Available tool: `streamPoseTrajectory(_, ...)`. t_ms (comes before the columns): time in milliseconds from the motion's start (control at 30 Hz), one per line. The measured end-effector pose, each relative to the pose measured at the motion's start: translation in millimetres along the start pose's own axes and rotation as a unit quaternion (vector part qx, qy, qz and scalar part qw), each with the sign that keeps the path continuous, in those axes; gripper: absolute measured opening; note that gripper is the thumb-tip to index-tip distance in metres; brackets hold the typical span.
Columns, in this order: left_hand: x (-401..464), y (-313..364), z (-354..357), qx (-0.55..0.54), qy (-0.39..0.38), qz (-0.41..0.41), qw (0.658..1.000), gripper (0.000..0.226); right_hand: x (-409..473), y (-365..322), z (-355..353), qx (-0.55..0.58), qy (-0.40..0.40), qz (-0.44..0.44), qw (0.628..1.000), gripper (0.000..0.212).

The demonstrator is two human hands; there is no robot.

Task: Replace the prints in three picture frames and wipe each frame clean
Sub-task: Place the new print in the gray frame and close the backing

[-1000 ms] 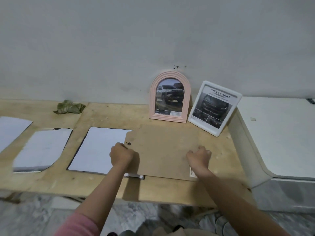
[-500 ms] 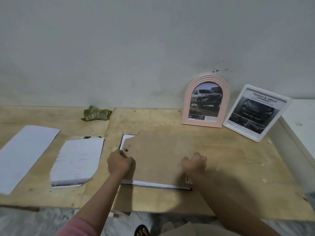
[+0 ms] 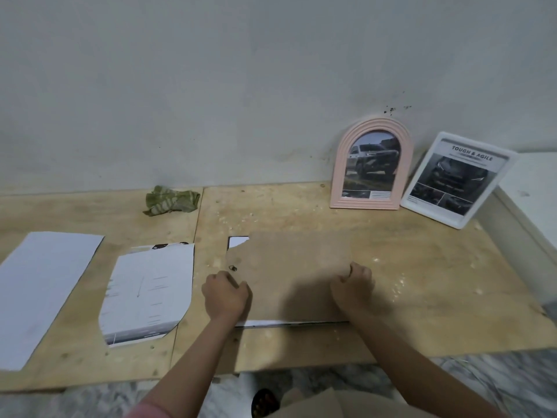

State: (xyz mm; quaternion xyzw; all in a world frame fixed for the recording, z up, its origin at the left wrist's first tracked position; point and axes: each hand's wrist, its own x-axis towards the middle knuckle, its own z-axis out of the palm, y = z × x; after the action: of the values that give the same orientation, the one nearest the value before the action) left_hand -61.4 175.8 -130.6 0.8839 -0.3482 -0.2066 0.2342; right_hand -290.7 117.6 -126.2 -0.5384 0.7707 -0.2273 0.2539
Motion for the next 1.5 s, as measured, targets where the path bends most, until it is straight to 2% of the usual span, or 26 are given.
streamPoseTrajectory(100,-5.0,1.9,0.6,0.002,-0.012,-0.004,1.000,0.026,0.4,2.2,1.1,0.017,-0.004,-0.014,1.000,0.044)
streamPoseTrajectory(400,-16.9,-4.5,-7.1,0.028,-0.035,-0.004,0.999,0.022,1.5,27.2,-8.5,0.052,0.001,-0.046,0.998,0.037)
streamPoseTrajectory(500,-21.7,-9.1,-10.4,0.048,-0.045,0.022,0.998,0.023,-2.9,36.7,-15.0,0.047,-0.028,-0.050,0.997,0.034)
streamPoseTrajectory(567,-26.8,-11.8,-11.5,0.072,-0.058,0.047,0.995,0.025,-6.3,44.5,-17.0,0.030,-0.053,-0.084,0.995,0.034)
streamPoseTrajectory(667,-36.1,-16.4,-12.2,0.129,-0.086,0.095,0.983,0.043,-12.5,53.3,-18.6,-0.021,-0.111,-0.146,0.983,0.049)
streamPoseTrajectory(800,-42.3,-27.9,-13.2,0.167,-0.133,0.149,0.966,0.075,-13.4,62.1,-26.7,-0.026,-0.180,-0.190,0.965,0.078)
streamPoseTrajectory(1000,-37.9,-36.6,-15.6,0.204,-0.146,0.207,0.946,0.089,-12.8,62.8,-40.8,-0.018,-0.250,-0.207,0.946,0.099)
streamPoseTrajectory(1133,-33.6,-36.1,-15.0,0.248,-0.118,0.254,0.928,0.089,-9.6,53.2,-41.6,-0.020,-0.253,-0.208,0.945,0.094)
streamPoseTrajectory(1300,-21.5,-24.2,-15.3,0.344,-0.116,0.257,0.896,0.086,-0.4,45.6,-32.8,-0.058,-0.240,-0.195,0.949,0.086)
streamPoseTrajectory(1500,-20.6,-26.3,-14.1,0.385,-0.109,0.263,0.878,0.082,-5.0,61.1,-20.2,-0.211,-0.237,-0.246,0.916,0.081)
